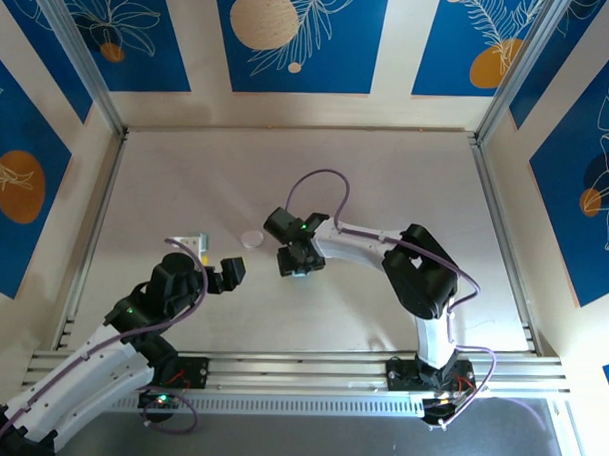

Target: Insert the wireless bluetooth earbuds into the charging case

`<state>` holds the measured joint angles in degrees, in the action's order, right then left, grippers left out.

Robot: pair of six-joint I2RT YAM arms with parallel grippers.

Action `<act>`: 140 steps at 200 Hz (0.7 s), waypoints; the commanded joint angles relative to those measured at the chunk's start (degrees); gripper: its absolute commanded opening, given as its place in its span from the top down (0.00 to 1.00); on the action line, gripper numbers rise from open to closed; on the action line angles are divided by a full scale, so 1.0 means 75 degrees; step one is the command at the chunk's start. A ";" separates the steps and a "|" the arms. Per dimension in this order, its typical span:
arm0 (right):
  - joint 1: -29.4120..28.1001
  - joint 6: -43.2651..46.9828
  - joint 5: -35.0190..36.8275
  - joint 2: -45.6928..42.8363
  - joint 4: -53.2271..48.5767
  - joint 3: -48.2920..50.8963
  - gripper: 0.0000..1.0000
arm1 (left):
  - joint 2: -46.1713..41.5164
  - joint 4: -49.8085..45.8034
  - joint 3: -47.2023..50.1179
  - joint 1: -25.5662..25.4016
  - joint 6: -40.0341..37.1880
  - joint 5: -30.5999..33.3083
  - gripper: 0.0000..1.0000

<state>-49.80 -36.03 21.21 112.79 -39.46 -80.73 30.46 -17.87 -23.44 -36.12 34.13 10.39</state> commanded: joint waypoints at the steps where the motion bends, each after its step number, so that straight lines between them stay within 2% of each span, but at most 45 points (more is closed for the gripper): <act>1: 0.0263 0.0457 -0.0007 0.0430 0.0123 -0.0479 0.49 | -0.0042 -0.0056 0.0079 0.0108 -0.0112 0.0173 0.00; 80: 0.0804 0.0782 -0.0308 0.1547 0.0114 -0.1673 0.48 | 0.0130 0.0064 0.0044 0.0186 -0.0180 0.0243 0.00; 140: 0.0804 0.0761 -0.0381 0.1319 0.0071 -0.1606 0.34 | 0.0523 0.0246 -0.0105 0.0253 -0.0261 0.0154 0.00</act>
<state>-43.75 -30.92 19.92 123.33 -38.15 -92.36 33.50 -17.26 -23.18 -35.11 33.93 11.05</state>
